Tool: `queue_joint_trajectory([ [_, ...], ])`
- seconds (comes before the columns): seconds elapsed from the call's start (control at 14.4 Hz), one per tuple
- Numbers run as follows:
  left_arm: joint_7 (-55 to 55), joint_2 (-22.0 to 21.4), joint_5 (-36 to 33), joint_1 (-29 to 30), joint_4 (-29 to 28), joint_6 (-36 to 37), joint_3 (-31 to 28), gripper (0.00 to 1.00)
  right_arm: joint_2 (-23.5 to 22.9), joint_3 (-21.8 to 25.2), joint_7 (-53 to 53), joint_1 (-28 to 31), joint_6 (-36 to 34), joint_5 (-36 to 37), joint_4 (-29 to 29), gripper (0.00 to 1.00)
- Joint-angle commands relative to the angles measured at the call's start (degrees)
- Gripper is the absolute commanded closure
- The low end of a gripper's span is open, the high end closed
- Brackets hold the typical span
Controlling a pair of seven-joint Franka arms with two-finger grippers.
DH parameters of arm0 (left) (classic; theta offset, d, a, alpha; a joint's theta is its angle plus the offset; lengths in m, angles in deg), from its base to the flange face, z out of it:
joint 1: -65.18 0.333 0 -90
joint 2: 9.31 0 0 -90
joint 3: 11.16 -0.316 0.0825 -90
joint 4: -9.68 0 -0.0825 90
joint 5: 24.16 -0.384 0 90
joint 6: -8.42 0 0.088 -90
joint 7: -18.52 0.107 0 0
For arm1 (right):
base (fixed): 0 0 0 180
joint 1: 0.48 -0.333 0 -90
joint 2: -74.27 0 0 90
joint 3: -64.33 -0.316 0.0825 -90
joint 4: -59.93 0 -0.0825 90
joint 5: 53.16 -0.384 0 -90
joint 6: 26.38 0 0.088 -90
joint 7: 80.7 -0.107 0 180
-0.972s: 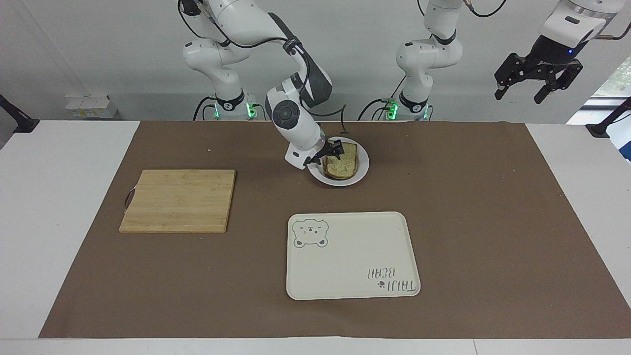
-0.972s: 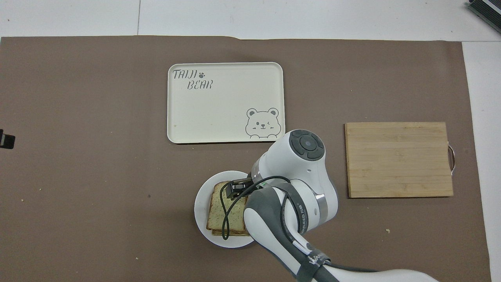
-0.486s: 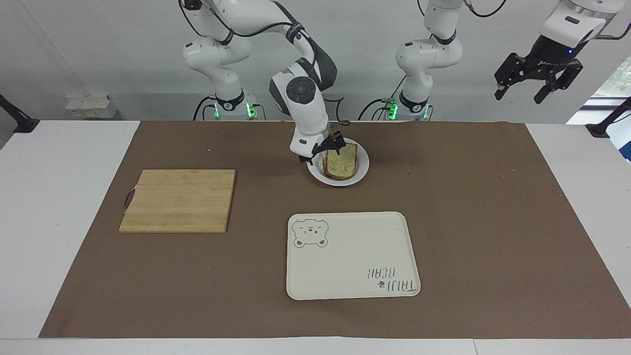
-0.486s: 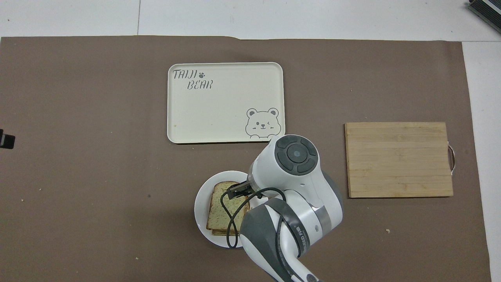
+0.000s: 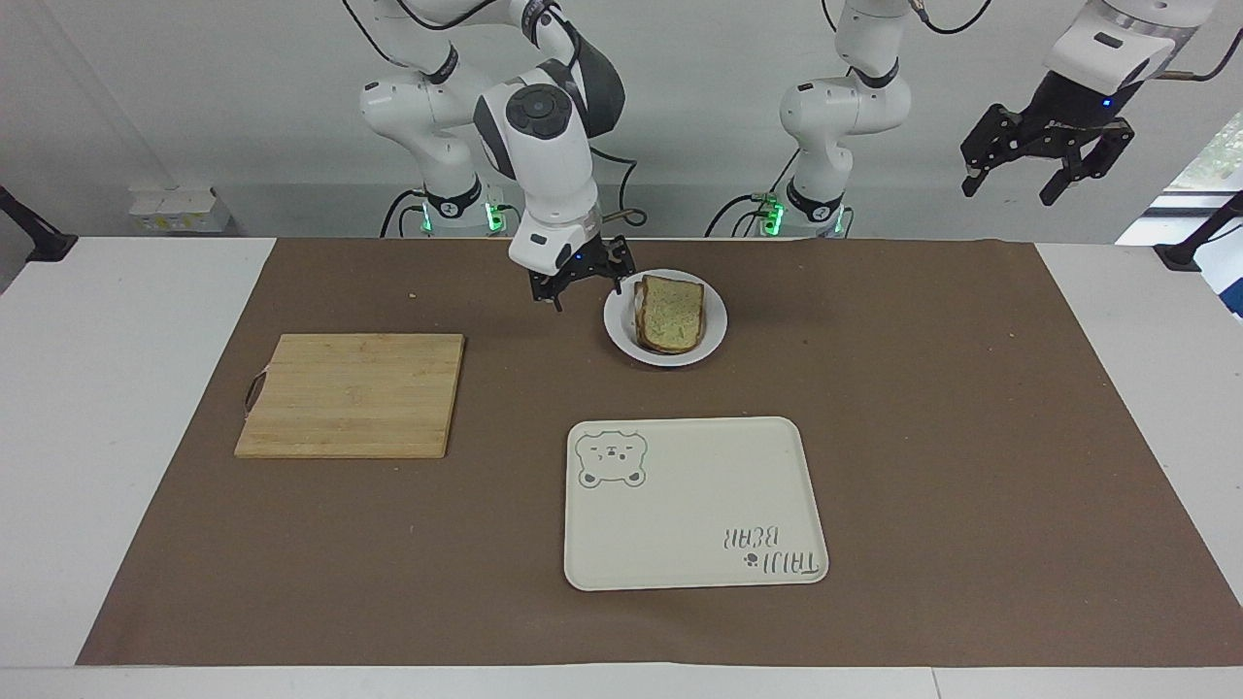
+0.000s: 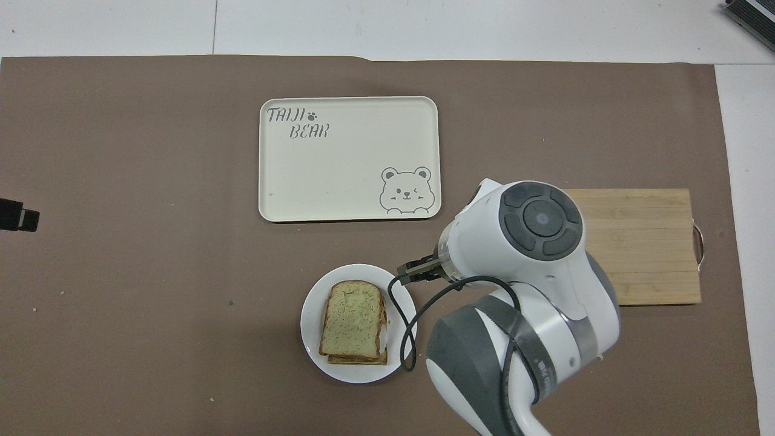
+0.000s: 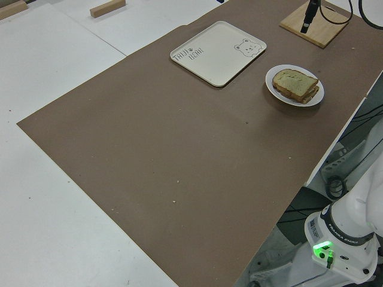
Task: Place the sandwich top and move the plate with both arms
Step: 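Withdraw the right gripper while the left gripper reaches the plate rim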
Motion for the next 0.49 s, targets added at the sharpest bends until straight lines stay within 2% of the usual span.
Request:
queue_joint_trajectory([
  [0.0, 0.27, -2.62, 2.99, -0.47, -6.08, -4.94, 0.25, 0.00, 0.72, -0.37, 0.51, 2.25, -1.27, 1.99, 2.28, 0.00],
  [0.21, 0.36, -2.97, 6.86, -0.47, -11.88, -6.97, 0.33, 0.00, 1.51, -0.28, 0.51, 5.23, -1.18, 2.60, 4.47, 0.00],
  [0.42, 4.65, -3.76, 12.92, -1.43, -20.13, -13.55, 0.42, 0.00, 3.00, -0.37, 0.86, 7.44, -1.45, 4.01, 5.97, 0.00],
])
